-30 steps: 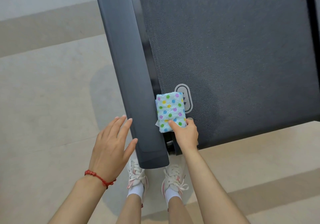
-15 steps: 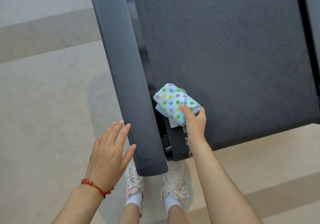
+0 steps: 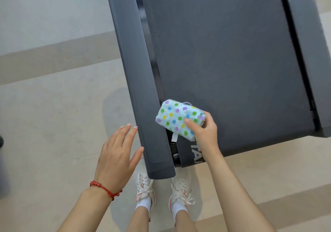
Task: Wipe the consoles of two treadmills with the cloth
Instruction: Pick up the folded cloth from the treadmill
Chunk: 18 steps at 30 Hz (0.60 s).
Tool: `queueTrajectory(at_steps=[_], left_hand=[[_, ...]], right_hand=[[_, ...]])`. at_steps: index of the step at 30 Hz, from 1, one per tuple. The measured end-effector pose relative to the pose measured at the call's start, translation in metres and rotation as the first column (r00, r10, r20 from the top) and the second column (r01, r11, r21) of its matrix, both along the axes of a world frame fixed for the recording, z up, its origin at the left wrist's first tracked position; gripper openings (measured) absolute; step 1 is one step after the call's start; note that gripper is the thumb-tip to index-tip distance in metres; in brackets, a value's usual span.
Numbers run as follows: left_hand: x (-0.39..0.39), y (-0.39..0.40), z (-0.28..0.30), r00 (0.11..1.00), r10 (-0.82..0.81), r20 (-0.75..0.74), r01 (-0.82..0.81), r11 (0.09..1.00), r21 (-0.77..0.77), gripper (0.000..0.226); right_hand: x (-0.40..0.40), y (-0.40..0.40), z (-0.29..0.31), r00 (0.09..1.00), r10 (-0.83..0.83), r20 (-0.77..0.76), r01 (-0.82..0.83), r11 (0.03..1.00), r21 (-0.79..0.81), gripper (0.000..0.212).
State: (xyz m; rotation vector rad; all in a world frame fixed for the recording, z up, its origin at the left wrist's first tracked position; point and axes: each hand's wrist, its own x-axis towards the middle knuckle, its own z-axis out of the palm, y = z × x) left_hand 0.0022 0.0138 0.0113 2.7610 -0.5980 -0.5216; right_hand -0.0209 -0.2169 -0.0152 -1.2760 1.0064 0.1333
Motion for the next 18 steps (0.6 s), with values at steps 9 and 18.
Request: queueTrajectory(at_steps=[9, 18], left_hand=[[0.013, -0.015, 0.137, 0.989, 0.058, 0.136, -0.043, 0.993, -0.111, 0.061], [0.001, 0.001, 0.292, 0.949, 0.151, 0.276, -0.101, 0.977, -0.190, 0.057]], right_hand=[[-0.006, -0.015, 0.154, 0.966, 0.241, 0.091, -0.236, 0.970, -0.062, 0.044], [0.003, -0.008, 0.327, 0.898, 0.406, 0.173, -0.376, 0.909, -0.179, 0.047]])
